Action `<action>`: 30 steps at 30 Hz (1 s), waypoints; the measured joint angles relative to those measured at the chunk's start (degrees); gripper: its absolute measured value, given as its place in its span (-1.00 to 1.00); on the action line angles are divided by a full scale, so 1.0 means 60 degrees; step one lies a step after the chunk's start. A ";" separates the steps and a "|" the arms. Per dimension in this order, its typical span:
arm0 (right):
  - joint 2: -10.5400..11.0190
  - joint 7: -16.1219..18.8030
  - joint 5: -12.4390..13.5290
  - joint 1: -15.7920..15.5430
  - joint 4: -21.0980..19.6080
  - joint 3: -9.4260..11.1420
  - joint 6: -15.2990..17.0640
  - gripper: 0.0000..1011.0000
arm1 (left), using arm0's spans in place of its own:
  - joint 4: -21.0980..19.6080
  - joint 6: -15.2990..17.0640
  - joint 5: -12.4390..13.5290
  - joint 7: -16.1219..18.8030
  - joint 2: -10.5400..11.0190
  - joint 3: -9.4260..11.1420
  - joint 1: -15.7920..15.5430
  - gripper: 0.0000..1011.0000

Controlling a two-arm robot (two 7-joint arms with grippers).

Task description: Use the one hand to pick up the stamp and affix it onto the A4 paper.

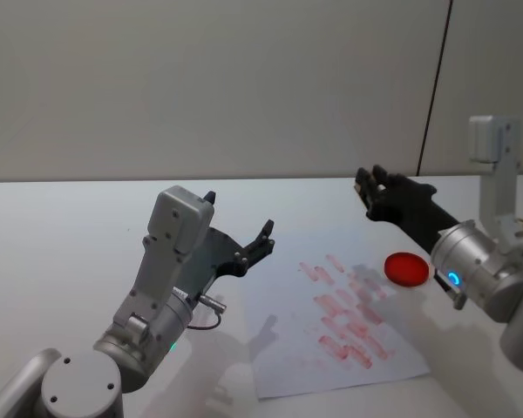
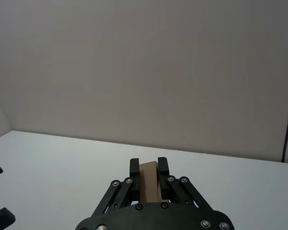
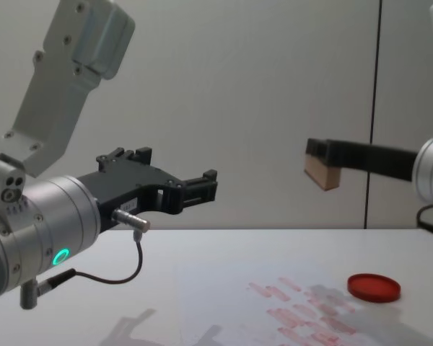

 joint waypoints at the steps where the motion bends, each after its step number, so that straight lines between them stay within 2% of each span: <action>1: 0.0017 -0.0051 -0.0002 -0.0023 -0.0059 0.0011 0.0017 -0.57 | 0.0000 -0.0001 0.0000 0.0000 0.0000 0.0001 0.0000 0.96; 7: 0.0199 -0.0513 0.0001 -0.0234 -0.0406 0.0149 0.0229 -0.57 | 0.0000 -0.0001 0.0000 0.0000 -0.0001 0.0000 0.0000 0.96; 15: 0.0453 -0.0923 0.0116 -0.0433 -0.0371 0.0384 0.0405 -0.57 | 0.0000 0.0000 0.0000 0.0000 0.0000 0.0000 0.0000 0.96; 24: 0.0605 -0.0913 0.0350 -0.0395 0.0352 0.0601 0.0225 -0.57 | 0.0000 -0.0001 0.0000 0.0000 0.0000 0.0000 0.0000 0.96; 30: 0.0592 -0.0586 0.0504 -0.0137 0.1134 0.0669 -0.0078 -0.56 | 0.0000 0.0000 0.0000 0.0000 0.0000 0.0000 0.0000 0.96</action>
